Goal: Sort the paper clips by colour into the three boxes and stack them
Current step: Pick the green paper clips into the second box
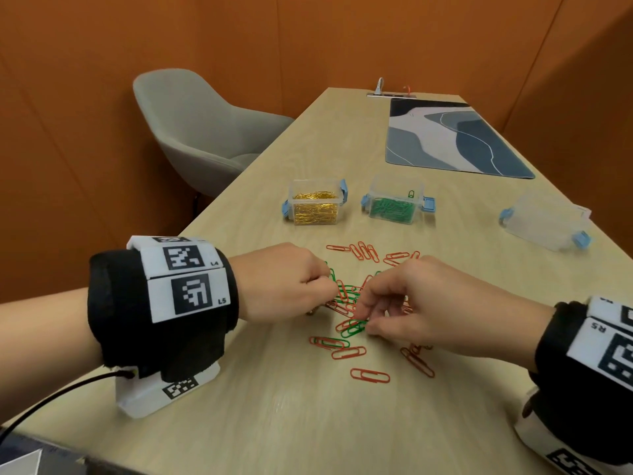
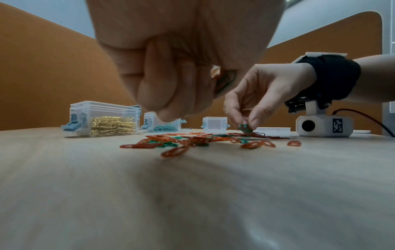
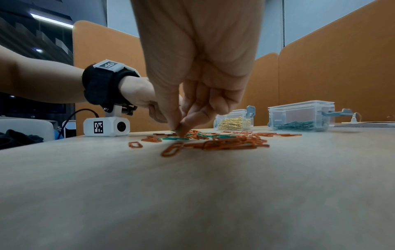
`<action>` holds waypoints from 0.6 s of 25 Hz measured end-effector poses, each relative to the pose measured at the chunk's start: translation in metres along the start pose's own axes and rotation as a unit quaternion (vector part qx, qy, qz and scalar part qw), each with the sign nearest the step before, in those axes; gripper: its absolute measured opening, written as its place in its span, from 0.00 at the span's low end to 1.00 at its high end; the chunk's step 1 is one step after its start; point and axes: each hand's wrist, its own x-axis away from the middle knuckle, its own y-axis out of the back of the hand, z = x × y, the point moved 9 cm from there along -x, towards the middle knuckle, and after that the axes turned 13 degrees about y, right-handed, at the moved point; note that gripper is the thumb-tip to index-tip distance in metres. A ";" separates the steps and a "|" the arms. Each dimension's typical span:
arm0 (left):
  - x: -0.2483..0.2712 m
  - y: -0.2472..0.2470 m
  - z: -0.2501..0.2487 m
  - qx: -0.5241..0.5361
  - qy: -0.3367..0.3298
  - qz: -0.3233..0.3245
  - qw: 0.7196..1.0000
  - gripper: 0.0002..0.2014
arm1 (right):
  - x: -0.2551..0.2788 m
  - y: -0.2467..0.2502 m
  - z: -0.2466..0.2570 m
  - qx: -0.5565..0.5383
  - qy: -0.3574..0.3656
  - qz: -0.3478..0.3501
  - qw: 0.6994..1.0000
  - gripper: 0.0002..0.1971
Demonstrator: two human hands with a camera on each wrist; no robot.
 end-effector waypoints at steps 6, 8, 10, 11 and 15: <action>-0.004 0.003 0.004 0.013 -0.013 -0.002 1.000 0.13 | -0.005 -0.006 0.000 0.058 0.007 0.038 0.998 0.07; -0.001 -0.002 0.003 0.048 -0.021 0.037 0.998 0.09 | -0.006 -0.010 0.003 0.078 0.024 0.050 0.995 0.04; 0.005 -0.008 -0.002 0.046 -0.043 0.061 0.996 0.07 | -0.004 -0.014 0.005 0.092 0.035 0.064 0.993 0.03; 0.007 -0.011 -0.005 0.030 -0.055 0.060 0.996 0.07 | -0.003 -0.015 0.005 0.095 0.036 0.070 0.992 0.03; 0.013 -0.016 -0.003 -0.002 -0.061 0.064 0.996 0.07 | 0.000 -0.013 0.005 0.102 0.033 0.071 0.992 0.04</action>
